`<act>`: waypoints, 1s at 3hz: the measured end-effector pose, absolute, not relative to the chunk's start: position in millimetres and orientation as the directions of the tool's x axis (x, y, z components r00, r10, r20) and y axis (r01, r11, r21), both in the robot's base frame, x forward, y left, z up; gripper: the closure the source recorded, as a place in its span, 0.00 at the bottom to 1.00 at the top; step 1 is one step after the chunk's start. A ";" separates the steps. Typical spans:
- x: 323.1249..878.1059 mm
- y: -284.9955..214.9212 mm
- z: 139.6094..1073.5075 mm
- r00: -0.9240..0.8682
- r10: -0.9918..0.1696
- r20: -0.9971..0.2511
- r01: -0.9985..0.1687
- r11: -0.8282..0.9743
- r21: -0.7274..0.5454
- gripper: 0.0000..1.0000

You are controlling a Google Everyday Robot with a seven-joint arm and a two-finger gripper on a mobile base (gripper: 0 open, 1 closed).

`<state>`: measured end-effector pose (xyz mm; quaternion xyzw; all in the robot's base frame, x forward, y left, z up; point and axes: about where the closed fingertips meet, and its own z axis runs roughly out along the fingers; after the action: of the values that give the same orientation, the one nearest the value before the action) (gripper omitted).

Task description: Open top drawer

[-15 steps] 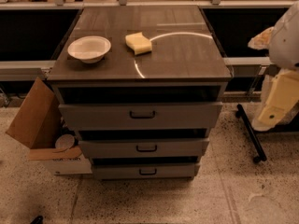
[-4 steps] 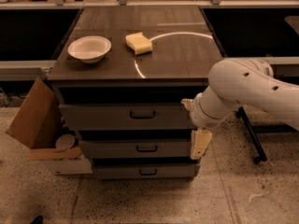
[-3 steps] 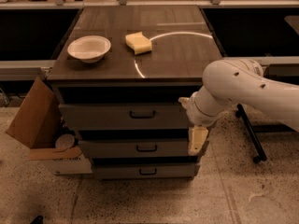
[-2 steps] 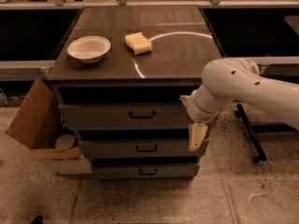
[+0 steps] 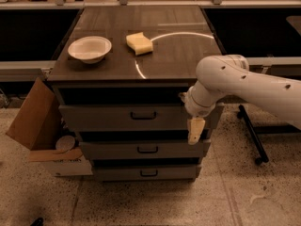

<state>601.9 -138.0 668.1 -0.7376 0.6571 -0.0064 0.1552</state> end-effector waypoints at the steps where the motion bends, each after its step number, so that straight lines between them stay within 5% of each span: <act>1: 598.4 -138.2 650.2 0.133 -0.972 -0.191 -0.977 -0.096 -0.191 0.19; 3: 574.2 -140.8 651.6 0.114 -0.975 -0.190 -0.980 -0.079 -0.181 0.73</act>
Offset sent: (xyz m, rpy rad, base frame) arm -0.0468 -0.0068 -0.0215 -0.0218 0.0702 -0.0228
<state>574.2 -140.8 651.6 -0.7346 0.6655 0.0099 0.1322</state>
